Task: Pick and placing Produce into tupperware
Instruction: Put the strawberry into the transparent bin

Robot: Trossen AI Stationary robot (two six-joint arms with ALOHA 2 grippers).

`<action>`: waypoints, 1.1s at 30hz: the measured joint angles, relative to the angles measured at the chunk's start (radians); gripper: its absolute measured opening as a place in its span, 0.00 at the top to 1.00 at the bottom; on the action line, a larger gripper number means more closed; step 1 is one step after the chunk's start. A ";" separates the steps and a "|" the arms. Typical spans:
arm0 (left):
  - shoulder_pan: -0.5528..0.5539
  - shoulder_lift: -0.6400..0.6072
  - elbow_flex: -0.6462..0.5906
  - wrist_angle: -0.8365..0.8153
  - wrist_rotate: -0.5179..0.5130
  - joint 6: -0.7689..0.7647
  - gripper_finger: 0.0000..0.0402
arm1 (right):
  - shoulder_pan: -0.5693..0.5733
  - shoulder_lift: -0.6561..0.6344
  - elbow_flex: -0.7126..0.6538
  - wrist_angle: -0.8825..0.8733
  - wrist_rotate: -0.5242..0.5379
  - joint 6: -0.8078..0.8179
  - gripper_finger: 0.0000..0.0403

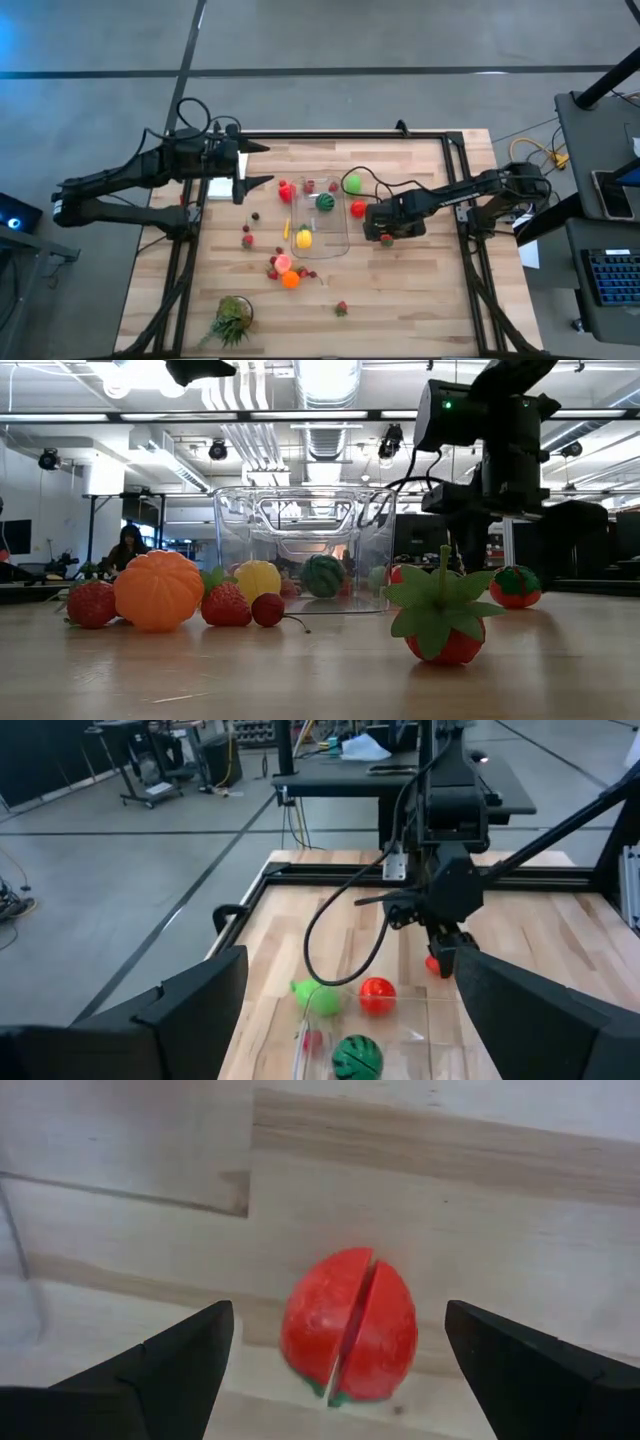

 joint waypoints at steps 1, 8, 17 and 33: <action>0.000 0.004 0.000 0.005 0.001 0.000 0.16 | 0.000 0.006 0.001 0.000 0.003 0.000 0.11; 0.000 0.034 0.000 0.002 0.007 -0.009 0.16 | 0.004 0.026 0.008 -0.003 0.021 -0.005 0.12; -0.001 0.057 0.000 0.003 0.058 -0.026 0.16 | 0.038 0.060 0.000 0.000 0.027 -0.002 0.23; 0.000 0.098 0.000 0.014 0.057 -0.025 0.16 | 0.040 0.051 -0.002 0.008 0.049 -0.025 0.47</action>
